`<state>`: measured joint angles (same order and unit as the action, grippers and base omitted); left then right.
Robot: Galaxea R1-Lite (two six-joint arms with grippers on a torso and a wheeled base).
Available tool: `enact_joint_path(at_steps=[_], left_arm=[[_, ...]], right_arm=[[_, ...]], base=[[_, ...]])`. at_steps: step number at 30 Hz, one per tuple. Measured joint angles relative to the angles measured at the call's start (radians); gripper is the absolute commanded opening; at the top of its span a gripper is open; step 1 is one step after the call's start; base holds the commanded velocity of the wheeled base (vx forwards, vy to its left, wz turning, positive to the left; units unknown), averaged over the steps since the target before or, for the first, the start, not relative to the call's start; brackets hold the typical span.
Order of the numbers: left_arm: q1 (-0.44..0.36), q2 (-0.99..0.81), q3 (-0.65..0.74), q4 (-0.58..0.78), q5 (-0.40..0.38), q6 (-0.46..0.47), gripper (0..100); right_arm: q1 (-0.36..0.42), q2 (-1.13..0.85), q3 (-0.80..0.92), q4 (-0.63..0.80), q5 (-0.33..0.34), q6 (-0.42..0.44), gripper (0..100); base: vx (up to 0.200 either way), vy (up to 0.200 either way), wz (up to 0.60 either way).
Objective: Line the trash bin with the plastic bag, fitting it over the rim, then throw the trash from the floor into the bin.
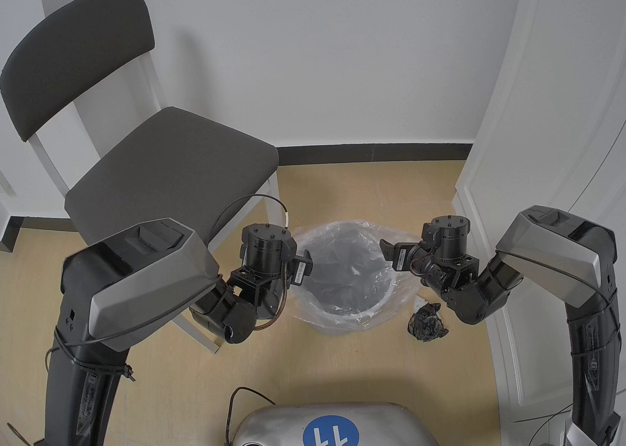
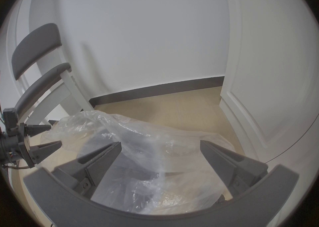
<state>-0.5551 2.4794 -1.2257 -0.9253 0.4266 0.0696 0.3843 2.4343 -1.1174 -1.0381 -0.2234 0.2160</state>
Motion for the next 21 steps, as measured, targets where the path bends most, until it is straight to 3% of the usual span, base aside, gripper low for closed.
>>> enact_joint_path(at_steps=[10,21], left_arm=[[0.030,0.070,-0.120,0.000,0.039,-0.006,100],[0.042,0.165,-0.297,-0.009,0.111,-0.037,100]], right_arm=[[-0.008,0.065,-0.114,-0.007,-0.048,0.066,100],[-0.007,0.141,-0.183,-0.123,-0.053,0.085,100]], base=[[0.000,0.000,0.00],[0.000,0.000,0.00]])
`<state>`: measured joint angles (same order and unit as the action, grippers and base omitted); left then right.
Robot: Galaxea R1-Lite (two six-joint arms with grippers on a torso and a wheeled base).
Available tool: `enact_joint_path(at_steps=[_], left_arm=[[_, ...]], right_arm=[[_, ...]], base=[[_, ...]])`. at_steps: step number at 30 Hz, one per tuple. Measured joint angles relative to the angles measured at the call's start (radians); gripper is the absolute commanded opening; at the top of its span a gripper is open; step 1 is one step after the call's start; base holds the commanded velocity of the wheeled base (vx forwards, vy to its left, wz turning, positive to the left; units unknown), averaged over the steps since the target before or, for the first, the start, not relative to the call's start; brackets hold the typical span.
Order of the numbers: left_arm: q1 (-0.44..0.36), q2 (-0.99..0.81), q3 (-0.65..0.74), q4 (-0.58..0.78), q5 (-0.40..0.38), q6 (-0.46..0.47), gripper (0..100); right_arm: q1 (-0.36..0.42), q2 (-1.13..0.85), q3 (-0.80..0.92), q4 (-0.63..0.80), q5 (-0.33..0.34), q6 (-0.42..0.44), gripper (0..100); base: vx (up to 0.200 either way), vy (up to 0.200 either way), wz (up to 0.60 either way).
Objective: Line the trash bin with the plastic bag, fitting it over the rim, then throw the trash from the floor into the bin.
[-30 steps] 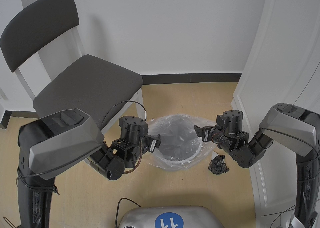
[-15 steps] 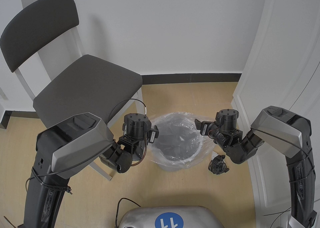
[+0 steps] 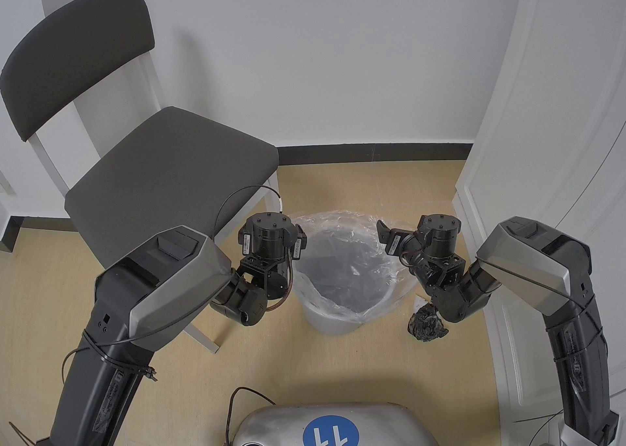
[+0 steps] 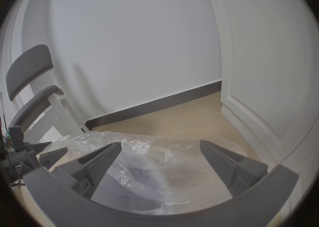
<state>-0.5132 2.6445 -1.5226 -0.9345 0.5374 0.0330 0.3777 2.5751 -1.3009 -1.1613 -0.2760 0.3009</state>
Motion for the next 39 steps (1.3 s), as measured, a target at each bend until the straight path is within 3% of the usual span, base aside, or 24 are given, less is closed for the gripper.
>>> enact_joint_path(at_steps=[13,19,31,39], left_arm=[[-0.002,0.135,-0.226,-0.030,0.026,-0.049,100],[-0.003,0.158,-0.251,-0.030,0.050,-0.056,100],[-0.018,0.014,0.008,0.000,0.054,-0.062,100],[-0.019,-0.049,0.063,0.091,0.046,-0.065,100]], right_arm=[[-0.019,0.030,-0.057,-0.127,-0.003,0.001,100],[-0.023,0.007,-0.014,-0.109,-0.001,-0.006,100],[0.002,-0.133,0.125,0.227,0.010,-0.011,100],[-0.001,-0.146,0.123,0.271,0.010,-0.013,100]], base=[[0.000,0.000,0.00],[0.000,0.000,0.00],[0.000,0.000,0.00],[0.000,0.000,0.00]])
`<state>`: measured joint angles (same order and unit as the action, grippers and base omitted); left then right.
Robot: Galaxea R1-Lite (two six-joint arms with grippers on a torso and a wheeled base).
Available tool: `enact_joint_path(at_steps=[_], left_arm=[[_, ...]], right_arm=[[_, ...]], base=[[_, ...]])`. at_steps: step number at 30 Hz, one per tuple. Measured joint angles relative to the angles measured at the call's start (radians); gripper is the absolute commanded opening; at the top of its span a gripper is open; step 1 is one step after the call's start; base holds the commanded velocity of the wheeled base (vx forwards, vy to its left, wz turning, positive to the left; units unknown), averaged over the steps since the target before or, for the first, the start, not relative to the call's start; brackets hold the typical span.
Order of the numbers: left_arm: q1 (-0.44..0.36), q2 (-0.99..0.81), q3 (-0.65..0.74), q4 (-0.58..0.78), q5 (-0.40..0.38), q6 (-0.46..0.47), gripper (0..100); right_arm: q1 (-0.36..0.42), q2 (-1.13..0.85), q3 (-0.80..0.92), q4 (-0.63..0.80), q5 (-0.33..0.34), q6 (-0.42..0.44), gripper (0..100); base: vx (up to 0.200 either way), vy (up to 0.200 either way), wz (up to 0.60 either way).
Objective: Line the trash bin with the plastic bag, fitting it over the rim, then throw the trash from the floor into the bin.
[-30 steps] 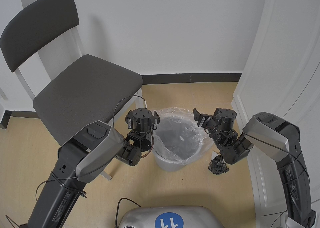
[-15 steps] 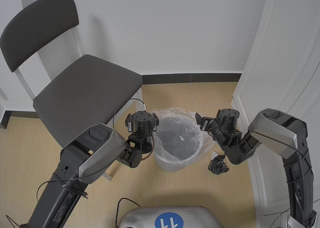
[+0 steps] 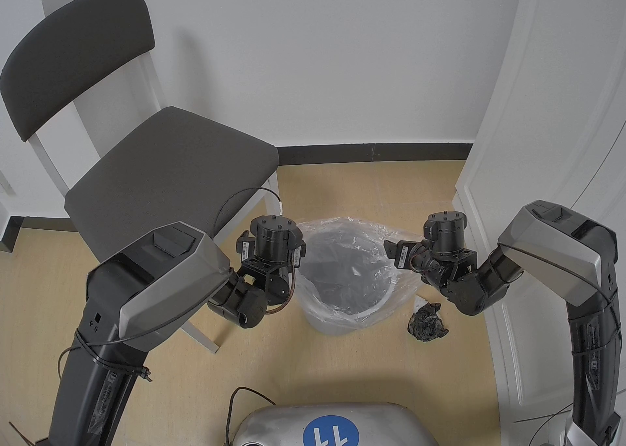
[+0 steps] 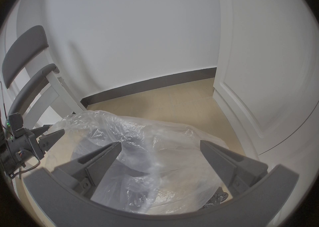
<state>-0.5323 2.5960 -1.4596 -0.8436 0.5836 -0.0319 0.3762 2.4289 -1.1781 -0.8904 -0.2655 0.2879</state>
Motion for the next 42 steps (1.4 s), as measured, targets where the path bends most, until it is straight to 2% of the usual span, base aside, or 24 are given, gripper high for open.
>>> enact_joint_path(at_steps=[13,17,21,30,42], left_arm=[[0.031,0.038,-0.084,0.024,0.001,-0.003,100],[0.039,0.057,-0.108,0.025,0.003,-0.003,100],[0.043,0.070,-0.123,0.024,0.003,-0.003,100],[0.052,0.089,-0.160,0.024,0.003,-0.009,100],[0.063,0.161,-0.331,0.024,0.006,-0.056,100]], right_arm=[[-0.019,0.098,-0.100,0.044,-0.012,0.006,100],[-0.022,0.129,-0.148,0.035,-0.036,0.021,100],[-0.025,0.145,-0.190,0.005,-0.065,0.064,100],[-0.025,0.157,-0.233,-0.038,-0.073,0.083,100],[-0.039,0.201,-0.292,-0.129,-0.089,0.088,100]], base=[[0.000,0.000,0.00],[0.000,0.000,0.00],[0.000,0.000,0.00],[0.000,0.000,0.00],[0.000,0.000,0.00]])
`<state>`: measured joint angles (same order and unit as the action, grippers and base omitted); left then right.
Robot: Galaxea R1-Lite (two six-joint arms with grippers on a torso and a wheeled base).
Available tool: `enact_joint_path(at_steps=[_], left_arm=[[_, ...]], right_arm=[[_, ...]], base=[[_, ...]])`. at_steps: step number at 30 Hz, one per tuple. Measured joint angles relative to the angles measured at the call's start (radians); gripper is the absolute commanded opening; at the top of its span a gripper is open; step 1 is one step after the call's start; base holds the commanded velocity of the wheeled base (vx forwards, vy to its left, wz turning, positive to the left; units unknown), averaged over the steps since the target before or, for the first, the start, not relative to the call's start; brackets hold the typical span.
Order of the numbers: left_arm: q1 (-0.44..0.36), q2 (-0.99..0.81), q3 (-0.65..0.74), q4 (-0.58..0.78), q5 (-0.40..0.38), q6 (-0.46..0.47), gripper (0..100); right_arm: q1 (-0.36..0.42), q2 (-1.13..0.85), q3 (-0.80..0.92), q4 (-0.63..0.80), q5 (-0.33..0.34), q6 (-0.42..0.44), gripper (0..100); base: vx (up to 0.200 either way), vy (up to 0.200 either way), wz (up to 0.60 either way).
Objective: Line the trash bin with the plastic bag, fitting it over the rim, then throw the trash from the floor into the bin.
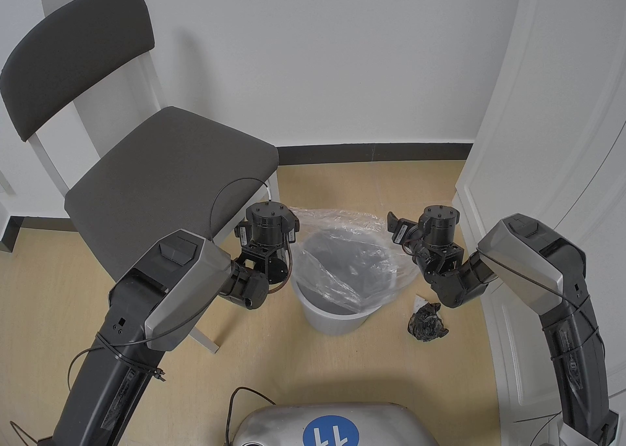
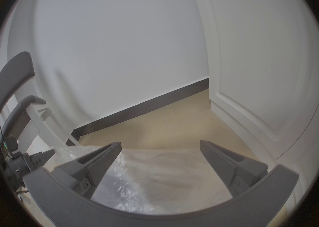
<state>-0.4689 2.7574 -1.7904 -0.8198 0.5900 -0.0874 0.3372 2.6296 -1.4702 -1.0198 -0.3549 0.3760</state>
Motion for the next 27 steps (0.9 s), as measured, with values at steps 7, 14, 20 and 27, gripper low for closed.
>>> enact_joint_path(at_steps=[7,14,20,27], left_arm=[[0.003,0.035,-0.051,0.001,0.000,-0.006,100],[0.005,0.034,-0.019,0.007,0.002,-0.006,100],[-0.001,-0.040,0.130,0.043,0.001,-0.004,100],[-0.023,-0.191,0.332,0.217,0.000,0.002,100]], right_arm=[[-0.014,0.001,-0.023,-0.003,-0.001,0.001,100],[-0.019,-0.034,0.053,0.036,0.017,-0.018,100],[-0.023,-0.110,0.142,0.220,0.066,-0.037,100],[-0.019,-0.184,0.256,0.323,0.104,-0.133,100]], base=[[0.000,0.000,0.00],[0.000,0.000,0.00],[0.000,0.000,0.00],[0.000,0.000,0.00]])
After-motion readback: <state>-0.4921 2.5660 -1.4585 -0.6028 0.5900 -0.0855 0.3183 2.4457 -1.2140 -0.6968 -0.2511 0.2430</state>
